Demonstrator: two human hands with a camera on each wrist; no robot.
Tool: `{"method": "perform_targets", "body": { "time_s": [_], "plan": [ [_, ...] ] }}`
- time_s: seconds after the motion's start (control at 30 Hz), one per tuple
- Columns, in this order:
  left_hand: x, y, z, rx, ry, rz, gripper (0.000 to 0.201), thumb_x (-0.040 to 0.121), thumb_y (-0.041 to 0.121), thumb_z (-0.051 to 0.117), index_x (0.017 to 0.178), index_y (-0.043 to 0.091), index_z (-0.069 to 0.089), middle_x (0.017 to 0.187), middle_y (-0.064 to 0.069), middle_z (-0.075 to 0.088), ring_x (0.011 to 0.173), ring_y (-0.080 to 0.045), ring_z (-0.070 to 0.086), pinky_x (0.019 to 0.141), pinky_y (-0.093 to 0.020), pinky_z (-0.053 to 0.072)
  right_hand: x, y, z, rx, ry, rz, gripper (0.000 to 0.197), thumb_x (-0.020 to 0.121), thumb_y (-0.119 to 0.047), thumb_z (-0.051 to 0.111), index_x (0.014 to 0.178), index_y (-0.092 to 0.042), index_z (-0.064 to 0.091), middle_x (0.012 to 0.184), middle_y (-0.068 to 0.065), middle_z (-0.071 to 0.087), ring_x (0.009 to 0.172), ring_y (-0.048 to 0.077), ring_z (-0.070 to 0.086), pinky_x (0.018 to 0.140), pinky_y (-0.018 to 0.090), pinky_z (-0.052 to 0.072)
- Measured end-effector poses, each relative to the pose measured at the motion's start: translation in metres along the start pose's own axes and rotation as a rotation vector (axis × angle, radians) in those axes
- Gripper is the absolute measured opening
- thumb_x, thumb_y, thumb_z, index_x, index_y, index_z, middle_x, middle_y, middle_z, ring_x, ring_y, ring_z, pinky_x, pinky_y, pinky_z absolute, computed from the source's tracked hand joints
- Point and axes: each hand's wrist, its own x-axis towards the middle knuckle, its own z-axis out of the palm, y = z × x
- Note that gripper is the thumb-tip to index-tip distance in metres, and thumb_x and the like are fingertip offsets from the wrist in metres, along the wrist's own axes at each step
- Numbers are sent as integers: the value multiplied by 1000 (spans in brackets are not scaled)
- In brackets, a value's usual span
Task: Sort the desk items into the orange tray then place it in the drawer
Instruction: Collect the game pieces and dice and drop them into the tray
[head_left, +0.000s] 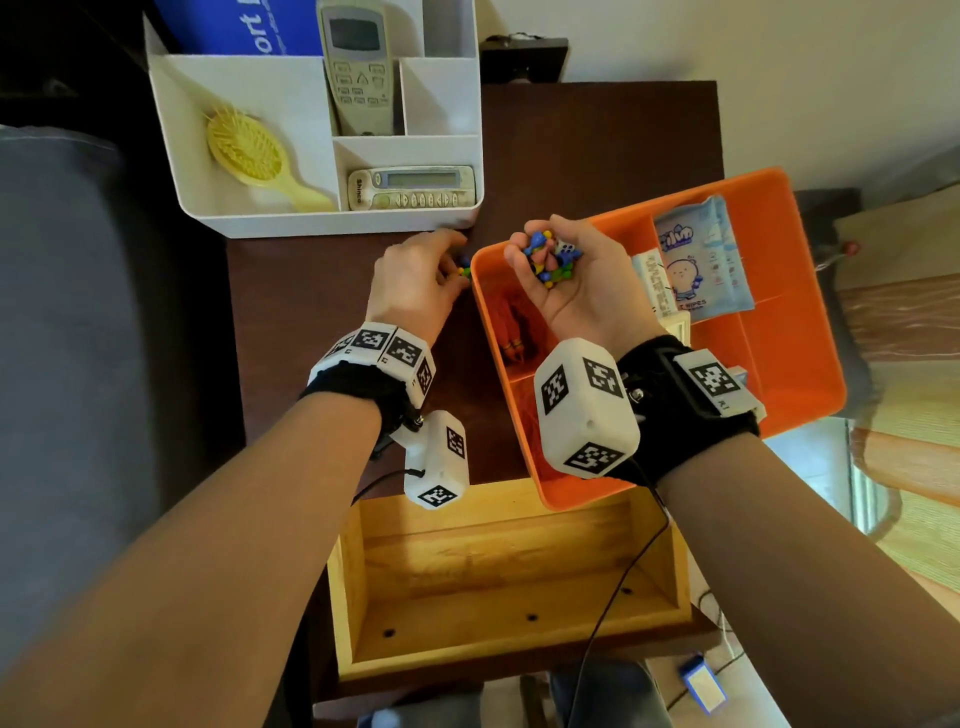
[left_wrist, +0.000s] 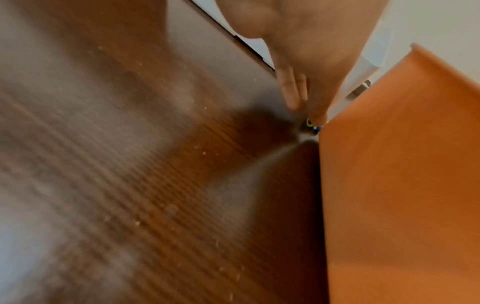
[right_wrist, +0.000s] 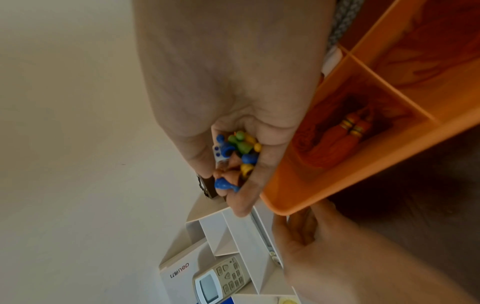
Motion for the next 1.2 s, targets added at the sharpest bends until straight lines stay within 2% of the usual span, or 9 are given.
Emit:
{"method": "perform_targets", "body": {
  "time_s": [0.13, 0.3, 0.43, 0.53, 0.7, 0.87, 1.03, 1.2],
  "plan": [
    [7, 2, 1, 134, -117, 64, 36, 89, 22, 57, 125, 24, 58, 105, -11, 61, 100, -28, 57, 88, -37, 42, 2, -2, -3, 6, 11, -4, 18, 94, -11, 49, 88, 3, 58, 86, 16, 60, 81, 21, 63, 57, 23, 56],
    [9, 0, 3, 163, -138, 64, 28, 91, 22, 54, 117, 22, 63, 106, -14, 58, 102, -31, 53, 83, -38, 37, 2, -6, -4, 11, 11, -3, 19, 94, -12, 48, 86, 3, 58, 84, 15, 60, 80, 20, 62, 59, 22, 57],
    [10, -5, 6, 111, -94, 19, 28, 86, 24, 62, 114, 18, 64, 103, -12, 62, 96, -29, 58, 87, -39, 44, 2, -5, -4, 16, 19, 2, 19, 94, -11, 49, 86, 3, 59, 82, 15, 61, 78, 20, 63, 60, 23, 57],
    [7, -14, 5, 23, -27, -34, 27, 80, 21, 68, 106, 16, 67, 95, -9, 65, 87, -25, 62, 85, -40, 49, 2, -3, -2, 11, 26, 5, 18, 93, -11, 50, 87, 3, 59, 82, 15, 62, 78, 20, 64, 60, 23, 57],
    [-1, -26, 0, -80, 11, -123, 24, 75, 17, 74, 98, 16, 67, 80, 1, 60, 71, -13, 56, 82, -37, 54, 0, 2, 5, -11, 40, 9, 17, 93, -11, 50, 86, 3, 59, 84, 15, 61, 80, 21, 64, 60, 23, 57],
    [-7, -31, -1, -125, 22, -173, 24, 72, 18, 77, 94, 16, 67, 73, 3, 59, 67, -12, 57, 81, -36, 55, -3, 7, 9, -31, 47, 14, 17, 93, -11, 51, 88, 3, 59, 84, 15, 62, 79, 20, 65, 61, 23, 57],
    [-12, -33, -2, -123, 3, -226, 22, 72, 19, 77, 91, 17, 67, 66, 7, 57, 75, -22, 66, 80, -40, 56, -5, 11, 7, -37, 52, 6, 19, 93, -10, 51, 84, 3, 60, 72, 13, 66, 70, 18, 68, 66, 25, 59],
    [-17, -29, -7, -14, 2, -214, 23, 77, 23, 73, 98, 15, 68, 79, -1, 64, 87, -23, 64, 87, -36, 52, -9, 15, 3, -64, 46, 5, 17, 93, -10, 51, 85, 2, 60, 78, 13, 66, 75, 19, 68, 64, 24, 58]
  ]
}}
